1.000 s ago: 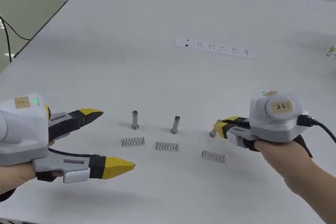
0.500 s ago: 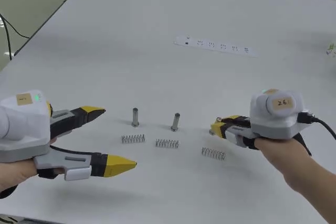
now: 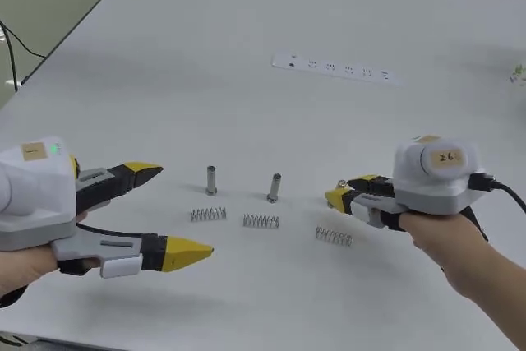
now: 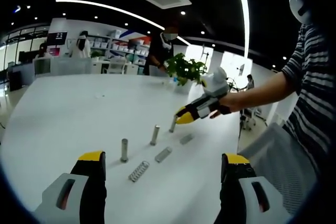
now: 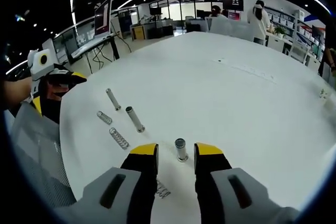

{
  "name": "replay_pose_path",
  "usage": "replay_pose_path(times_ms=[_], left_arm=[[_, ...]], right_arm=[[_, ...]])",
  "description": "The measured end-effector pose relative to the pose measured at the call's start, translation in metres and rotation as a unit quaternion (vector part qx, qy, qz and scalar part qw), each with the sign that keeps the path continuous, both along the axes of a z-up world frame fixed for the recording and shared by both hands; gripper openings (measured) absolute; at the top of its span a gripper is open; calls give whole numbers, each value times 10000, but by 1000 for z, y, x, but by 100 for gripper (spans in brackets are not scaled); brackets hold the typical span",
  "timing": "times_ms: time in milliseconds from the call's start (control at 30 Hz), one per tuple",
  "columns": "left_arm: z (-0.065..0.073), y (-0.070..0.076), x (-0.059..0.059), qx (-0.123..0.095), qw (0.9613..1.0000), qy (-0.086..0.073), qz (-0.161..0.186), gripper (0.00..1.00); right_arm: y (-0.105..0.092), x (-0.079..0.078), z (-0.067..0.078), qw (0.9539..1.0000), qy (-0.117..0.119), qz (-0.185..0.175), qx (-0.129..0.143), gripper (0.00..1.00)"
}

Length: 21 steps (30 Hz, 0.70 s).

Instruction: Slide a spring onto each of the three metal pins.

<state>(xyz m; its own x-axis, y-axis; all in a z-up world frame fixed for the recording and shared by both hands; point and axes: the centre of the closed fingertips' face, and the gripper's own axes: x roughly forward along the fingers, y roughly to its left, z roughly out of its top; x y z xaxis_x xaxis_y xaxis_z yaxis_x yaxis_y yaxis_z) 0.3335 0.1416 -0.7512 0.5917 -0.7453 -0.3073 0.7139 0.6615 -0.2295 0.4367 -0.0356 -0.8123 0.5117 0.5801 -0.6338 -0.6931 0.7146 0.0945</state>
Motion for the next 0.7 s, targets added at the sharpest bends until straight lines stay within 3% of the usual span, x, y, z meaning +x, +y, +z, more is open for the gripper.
replay_pose_path(times_ms=[433,700], left_arm=[[0,1,0,-7,10000,-4,24,87],[-1,3,0,-7,10000,-10,54,87]], right_arm=[[-7,-5,13,9996,-82,-73,255,26],[-20,-10,12,9995,-22,-118,284,26]])
